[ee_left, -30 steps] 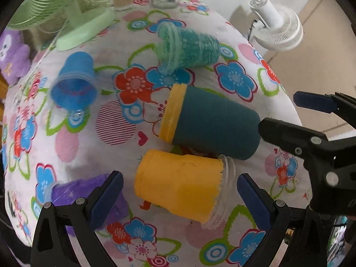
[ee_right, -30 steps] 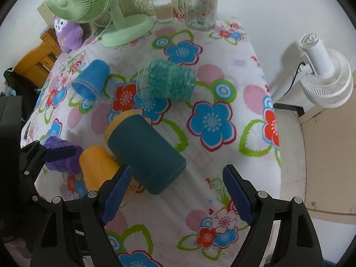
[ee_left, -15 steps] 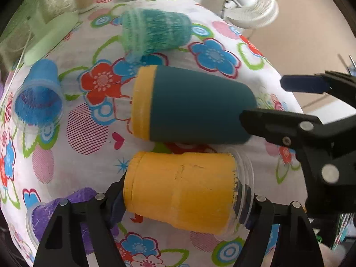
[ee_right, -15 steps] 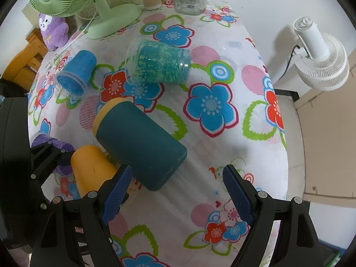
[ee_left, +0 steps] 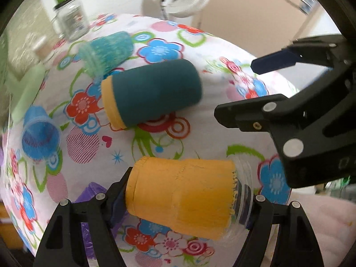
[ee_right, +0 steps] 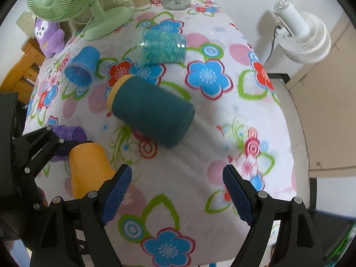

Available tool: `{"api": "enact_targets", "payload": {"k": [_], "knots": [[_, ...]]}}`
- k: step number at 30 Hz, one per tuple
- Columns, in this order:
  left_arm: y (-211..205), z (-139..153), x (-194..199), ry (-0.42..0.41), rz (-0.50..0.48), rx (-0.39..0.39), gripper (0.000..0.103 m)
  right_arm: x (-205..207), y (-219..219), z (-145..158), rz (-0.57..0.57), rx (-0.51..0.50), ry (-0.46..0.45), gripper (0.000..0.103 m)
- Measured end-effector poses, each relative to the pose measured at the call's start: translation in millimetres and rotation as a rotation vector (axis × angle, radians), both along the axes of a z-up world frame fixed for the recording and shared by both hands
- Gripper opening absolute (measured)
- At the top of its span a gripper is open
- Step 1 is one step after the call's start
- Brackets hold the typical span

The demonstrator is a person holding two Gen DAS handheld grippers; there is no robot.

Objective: Flip cup upside down

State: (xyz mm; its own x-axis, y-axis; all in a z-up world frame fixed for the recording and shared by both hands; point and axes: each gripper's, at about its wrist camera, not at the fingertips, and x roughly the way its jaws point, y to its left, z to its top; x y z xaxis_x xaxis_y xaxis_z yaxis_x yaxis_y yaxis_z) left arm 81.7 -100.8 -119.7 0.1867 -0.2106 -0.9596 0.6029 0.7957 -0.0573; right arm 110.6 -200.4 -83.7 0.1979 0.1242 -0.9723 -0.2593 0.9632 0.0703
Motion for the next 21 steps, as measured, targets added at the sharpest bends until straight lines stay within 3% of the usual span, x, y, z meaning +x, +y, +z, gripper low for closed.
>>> {"api": "enact_targets", "payload": {"k": [5,15,21], "knots": [[1.3,-6.0,-14.3,-0.003,-0.097,0.01,0.08,-21.6,0.9,-7.8,-0.063,0.014,0.011,0.086],[0.5,-23.8,-28.1,-0.001,-0.187,0.002,0.078,-50.4,0.0,-24.6,-0.154,0.018,0.018,0.086],[2.1,-30.0,-31.6,-0.009,-0.2,0.009,0.086,-58.0,-1.2,-31.8,-0.176,0.021,0.014,0.086]]}}
